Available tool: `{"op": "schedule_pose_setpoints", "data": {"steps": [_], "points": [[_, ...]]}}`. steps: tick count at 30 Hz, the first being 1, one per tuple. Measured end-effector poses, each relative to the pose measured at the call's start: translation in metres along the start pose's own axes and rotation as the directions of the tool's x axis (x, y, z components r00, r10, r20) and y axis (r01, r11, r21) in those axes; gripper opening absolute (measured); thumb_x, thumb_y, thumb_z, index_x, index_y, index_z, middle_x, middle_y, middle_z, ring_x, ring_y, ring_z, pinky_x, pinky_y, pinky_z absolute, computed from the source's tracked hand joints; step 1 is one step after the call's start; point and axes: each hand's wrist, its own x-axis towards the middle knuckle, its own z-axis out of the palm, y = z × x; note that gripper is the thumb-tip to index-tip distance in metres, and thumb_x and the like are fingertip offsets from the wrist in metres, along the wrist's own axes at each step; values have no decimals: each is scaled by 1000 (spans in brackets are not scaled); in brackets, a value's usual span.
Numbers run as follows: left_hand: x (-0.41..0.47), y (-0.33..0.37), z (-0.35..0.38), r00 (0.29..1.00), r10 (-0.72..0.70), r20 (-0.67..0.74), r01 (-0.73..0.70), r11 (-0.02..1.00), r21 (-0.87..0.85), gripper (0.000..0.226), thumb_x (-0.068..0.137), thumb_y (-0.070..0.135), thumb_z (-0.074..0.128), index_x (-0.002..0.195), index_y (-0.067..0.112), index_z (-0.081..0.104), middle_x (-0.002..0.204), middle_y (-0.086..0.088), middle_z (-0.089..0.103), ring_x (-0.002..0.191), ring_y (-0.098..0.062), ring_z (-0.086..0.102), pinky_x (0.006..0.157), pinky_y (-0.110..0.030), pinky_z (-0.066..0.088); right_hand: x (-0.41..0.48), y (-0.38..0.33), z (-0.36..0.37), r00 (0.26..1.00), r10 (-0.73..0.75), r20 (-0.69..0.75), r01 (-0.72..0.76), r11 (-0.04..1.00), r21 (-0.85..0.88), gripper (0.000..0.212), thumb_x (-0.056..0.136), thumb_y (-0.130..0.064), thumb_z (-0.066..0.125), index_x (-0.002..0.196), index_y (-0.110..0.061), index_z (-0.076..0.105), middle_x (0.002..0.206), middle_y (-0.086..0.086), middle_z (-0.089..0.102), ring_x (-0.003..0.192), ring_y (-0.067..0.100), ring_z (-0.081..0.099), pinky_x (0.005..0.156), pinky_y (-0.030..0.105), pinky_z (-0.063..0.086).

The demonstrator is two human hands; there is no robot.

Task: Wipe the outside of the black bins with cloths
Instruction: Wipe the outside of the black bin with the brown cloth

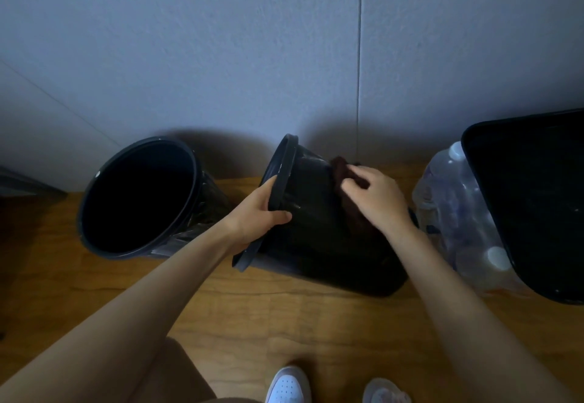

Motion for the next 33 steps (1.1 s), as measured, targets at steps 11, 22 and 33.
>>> {"op": "schedule_pose_setpoints", "data": {"steps": [11, 22, 33], "points": [[2, 0, 7, 992, 101, 81, -110, 987, 121, 56, 85, -8, 56, 129, 24, 41, 111, -3, 62, 103, -9, 60, 85, -20, 53, -50, -23, 18, 964, -255, -82, 239, 957, -166, 71, 78, -49, 62, 141, -27, 36, 148, -1, 30, 136, 25, 21, 107, 40, 27], [-9, 3, 7, 977, 146, 153, -178, 959, 220, 62, 83, -9, 57, 130, 26, 37, 112, 6, 56, 105, -9, 56, 81, -16, 53, -30, 28, -7, 996, 57, -67, -55, 998, 31, 48, 86, -38, 56, 132, -28, 49, 136, -2, 47, 125, 23, 42, 98, 35, 36], [2, 24, 39, 987, 65, -146, -45, 989, 138, 34, 97, 40, 39, 112, 15, 57, 97, 2, 61, 96, -14, 58, 80, -26, 45, -73, 23, 3, 980, -87, -181, 81, 996, -39, 54, 82, -32, 62, 133, -24, 49, 138, -3, 46, 131, 20, 33, 100, 26, 24]]}}
